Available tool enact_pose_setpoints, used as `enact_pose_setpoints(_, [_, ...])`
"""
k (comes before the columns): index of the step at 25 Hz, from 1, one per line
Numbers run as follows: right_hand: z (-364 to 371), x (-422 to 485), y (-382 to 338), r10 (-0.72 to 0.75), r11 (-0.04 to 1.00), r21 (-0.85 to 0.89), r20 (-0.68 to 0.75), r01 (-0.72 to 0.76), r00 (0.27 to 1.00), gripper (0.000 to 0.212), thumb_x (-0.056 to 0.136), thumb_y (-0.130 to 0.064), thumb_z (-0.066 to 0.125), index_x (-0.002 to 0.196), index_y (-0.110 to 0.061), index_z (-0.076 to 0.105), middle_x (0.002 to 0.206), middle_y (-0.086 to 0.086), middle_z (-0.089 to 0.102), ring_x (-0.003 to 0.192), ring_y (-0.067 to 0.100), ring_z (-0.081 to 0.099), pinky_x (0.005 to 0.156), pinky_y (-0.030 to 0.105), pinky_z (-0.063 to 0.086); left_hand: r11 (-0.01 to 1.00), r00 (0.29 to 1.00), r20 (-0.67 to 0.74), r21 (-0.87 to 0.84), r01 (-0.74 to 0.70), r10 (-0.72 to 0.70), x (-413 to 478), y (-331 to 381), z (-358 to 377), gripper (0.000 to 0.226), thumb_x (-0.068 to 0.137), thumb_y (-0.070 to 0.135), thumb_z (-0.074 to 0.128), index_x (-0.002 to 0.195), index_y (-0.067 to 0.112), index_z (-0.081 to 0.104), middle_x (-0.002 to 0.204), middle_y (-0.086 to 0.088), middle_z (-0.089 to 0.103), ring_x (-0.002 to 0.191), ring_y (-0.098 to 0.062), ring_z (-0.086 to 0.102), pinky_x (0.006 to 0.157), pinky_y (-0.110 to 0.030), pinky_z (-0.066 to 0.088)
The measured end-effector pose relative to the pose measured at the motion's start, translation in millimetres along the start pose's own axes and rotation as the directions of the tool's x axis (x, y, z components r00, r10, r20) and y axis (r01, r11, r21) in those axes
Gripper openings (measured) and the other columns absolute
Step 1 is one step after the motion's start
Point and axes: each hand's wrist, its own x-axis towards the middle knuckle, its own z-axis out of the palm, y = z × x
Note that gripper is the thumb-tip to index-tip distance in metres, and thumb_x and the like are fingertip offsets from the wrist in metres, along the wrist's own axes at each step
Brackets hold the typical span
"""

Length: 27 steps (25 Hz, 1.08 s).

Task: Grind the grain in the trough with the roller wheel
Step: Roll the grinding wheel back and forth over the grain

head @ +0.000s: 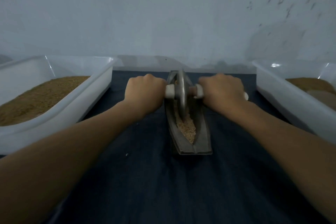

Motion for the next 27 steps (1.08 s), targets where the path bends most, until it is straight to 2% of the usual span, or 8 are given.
enact_pose_setpoints(5, [-0.1, 35.6, -5.1, 0.032, 0.999, 0.036, 0.107, -0.036, 0.994, 0.008, 0.090, -0.032, 0.064, 0.087, -0.026, 0.060, 0.090, 0.004, 0.065, 0.079, 0.027, 0.061, 0.065, 0.034, 0.045, 0.997, 0.990, 0.128, -0.051, 0.061, -0.054, 30.5, -0.4, -2.4, 0.011, 0.090, 0.020, 0.058, 0.098, 0.019, 0.064, 0.087, -0.006, 0.061, 0.078, -0.030, 0.062, 0.061, -0.035, 0.040])
enact_pose_setpoints(8, [-3.8, -20.2, 3.3, -0.049, 0.999, 0.011, -0.072, 0.050, 0.996, 0.028, 0.079, -0.036, 0.063, 0.067, -0.031, 0.038, 0.061, -0.011, 0.037, 0.050, 0.012, 0.032, 0.047, 0.023, 0.021, 0.998, 0.996, -0.066, -0.001, -0.065, 0.064, -16.1, -1.0, -14.1, 0.027, 0.070, 0.026, 0.075, 0.072, 0.023, 0.048, 0.057, 0.006, 0.030, 0.043, -0.015, 0.027, 0.044, -0.024, 0.020])
enact_pose_setpoints(11, [-16.3, -50.2, 9.2, -0.166, 0.986, -0.073, -0.289, 0.151, 0.943, 0.029, 0.063, -0.042, 0.051, 0.063, -0.030, 0.025, 0.055, -0.015, 0.010, 0.050, -0.001, 0.003, 0.050, 0.015, 0.003, 0.994, 0.974, -0.199, -0.016, -0.112, 0.107, -37.3, -4.3, -32.0, 0.052, 0.049, 0.027, 0.081, 0.064, 0.028, 0.032, 0.055, 0.009, 0.006, 0.045, -0.010, -0.002, 0.049, -0.016, 0.005])
enact_pose_setpoints(15, [-6.7, -9.5, -2.1, -0.006, 1.000, -0.022, 0.002, 0.006, 1.000, 0.026, 0.082, -0.036, 0.067, 0.072, -0.032, 0.044, 0.064, -0.007, 0.047, 0.053, 0.016, 0.037, 0.049, 0.025, 0.024, 1.000, 1.000, 0.014, 0.010, 0.027, -0.027, -10.3, 6.3, -11.2, 0.005, 0.083, 0.021, 0.064, 0.081, 0.022, 0.059, 0.065, 0.002, 0.044, 0.051, -0.021, 0.044, 0.048, -0.029, 0.031])
enact_pose_setpoints(20, [-1.5, 9.1, 0.4, 0.066, 0.992, 0.099, 0.171, -0.084, 0.983, 0.016, 0.090, -0.030, 0.064, 0.082, -0.031, 0.050, 0.087, 0.000, 0.063, 0.073, 0.023, 0.052, 0.061, 0.033, 0.039, 0.998, 0.994, 0.109, 0.055, -0.032, 0.026, 24.9, 6.0, -20.2, 0.013, 0.090, 0.017, 0.059, 0.101, 0.019, 0.066, 0.089, -0.006, 0.063, 0.079, -0.031, 0.064, 0.059, -0.037, 0.043])
enact_pose_setpoints(23, [-9.7, -38.0, 8.0, -0.091, 0.996, -0.034, -0.092, 0.088, 0.992, 0.031, 0.076, -0.034, 0.062, 0.068, -0.031, 0.033, 0.059, -0.011, 0.036, 0.048, 0.007, 0.028, 0.045, 0.022, 0.019, 0.995, 0.993, -0.076, 0.045, -0.086, 0.089, -28.9, 3.8, -25.9, 0.027, 0.070, 0.017, 0.075, 0.074, 0.018, 0.048, 0.057, 0.001, 0.036, 0.041, -0.018, 0.029, 0.044, -0.024, 0.019])
enact_pose_setpoints(25, [-19.4, -53.4, 10.1, -0.180, 0.982, -0.107, -0.282, 0.156, 0.942, 0.032, 0.066, -0.039, 0.054, 0.067, -0.030, 0.023, 0.054, -0.012, 0.015, 0.047, -0.001, 0.006, 0.047, 0.017, 0.003, 0.994, 0.975, -0.193, 0.017, -0.112, 0.114, -48.1, -2.9, -33.7, 0.047, 0.054, 0.015, 0.078, 0.067, 0.020, 0.033, 0.053, 0.005, 0.017, 0.044, -0.012, 0.000, 0.048, -0.018, 0.006])
enact_pose_setpoints(27, [-17.2, -48.3, 8.0, -0.174, 0.984, -0.081, -0.218, 0.159, 0.960, 0.033, 0.068, -0.037, 0.055, 0.068, -0.032, 0.023, 0.054, -0.013, 0.015, 0.048, -0.002, 0.008, 0.049, 0.017, 0.004, 0.996, 0.988, -0.132, 0.037, -0.076, 0.080, -42.0, -0.5, -31.7, 0.043, 0.056, 0.014, 0.077, 0.066, 0.020, 0.036, 0.053, 0.005, 0.015, 0.045, -0.013, 0.000, 0.048, -0.019, 0.005])
